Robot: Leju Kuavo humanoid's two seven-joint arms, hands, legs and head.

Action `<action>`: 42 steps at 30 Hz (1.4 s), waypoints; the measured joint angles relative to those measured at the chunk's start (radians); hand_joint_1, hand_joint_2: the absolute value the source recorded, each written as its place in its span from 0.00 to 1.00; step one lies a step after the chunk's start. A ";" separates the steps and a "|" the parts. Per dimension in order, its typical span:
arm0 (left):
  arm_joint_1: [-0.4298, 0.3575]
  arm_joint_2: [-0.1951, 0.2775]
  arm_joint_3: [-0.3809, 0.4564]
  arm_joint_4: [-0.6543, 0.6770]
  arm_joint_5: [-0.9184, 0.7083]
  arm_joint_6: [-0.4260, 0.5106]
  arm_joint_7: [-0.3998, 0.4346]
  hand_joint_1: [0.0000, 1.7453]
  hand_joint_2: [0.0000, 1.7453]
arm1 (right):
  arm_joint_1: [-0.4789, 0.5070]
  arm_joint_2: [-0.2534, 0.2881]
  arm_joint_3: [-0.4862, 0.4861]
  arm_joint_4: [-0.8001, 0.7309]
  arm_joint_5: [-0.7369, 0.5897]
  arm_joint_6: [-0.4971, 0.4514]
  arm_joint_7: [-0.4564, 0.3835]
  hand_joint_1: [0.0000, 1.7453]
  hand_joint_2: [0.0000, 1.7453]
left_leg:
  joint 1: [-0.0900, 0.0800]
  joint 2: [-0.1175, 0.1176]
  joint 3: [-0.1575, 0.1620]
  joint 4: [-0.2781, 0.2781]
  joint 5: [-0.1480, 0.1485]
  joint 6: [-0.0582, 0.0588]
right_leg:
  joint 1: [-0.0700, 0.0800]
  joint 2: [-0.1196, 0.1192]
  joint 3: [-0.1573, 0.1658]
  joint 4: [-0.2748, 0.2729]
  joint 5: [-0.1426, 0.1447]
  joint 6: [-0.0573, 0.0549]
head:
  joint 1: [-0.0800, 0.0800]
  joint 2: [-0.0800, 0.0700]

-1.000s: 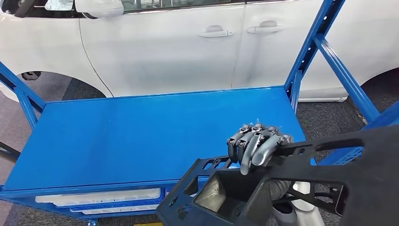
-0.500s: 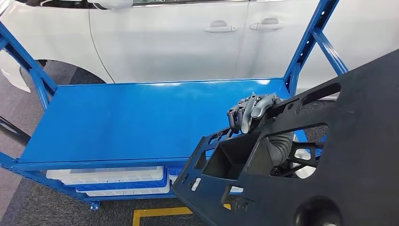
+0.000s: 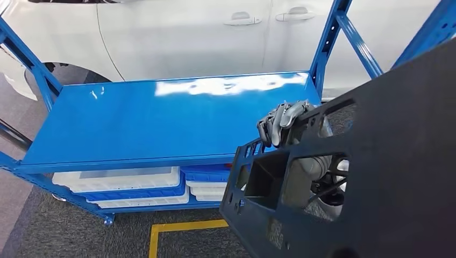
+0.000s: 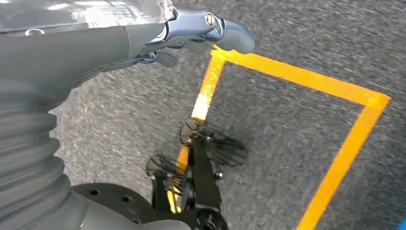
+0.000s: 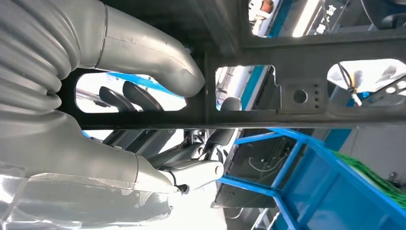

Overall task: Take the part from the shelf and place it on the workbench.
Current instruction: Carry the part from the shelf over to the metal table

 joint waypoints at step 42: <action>-0.013 -0.008 0.006 0.000 -0.061 -0.029 -0.011 0.00 1.00 | -0.148 -0.007 0.027 0.023 -0.029 -0.061 0.031 1.00 1.00 | -0.014 -0.004 0.213 -0.122 -0.056 0.029 | 0.013 -0.004 -0.098 -0.024 0.123 0.027 | 0.001 0.000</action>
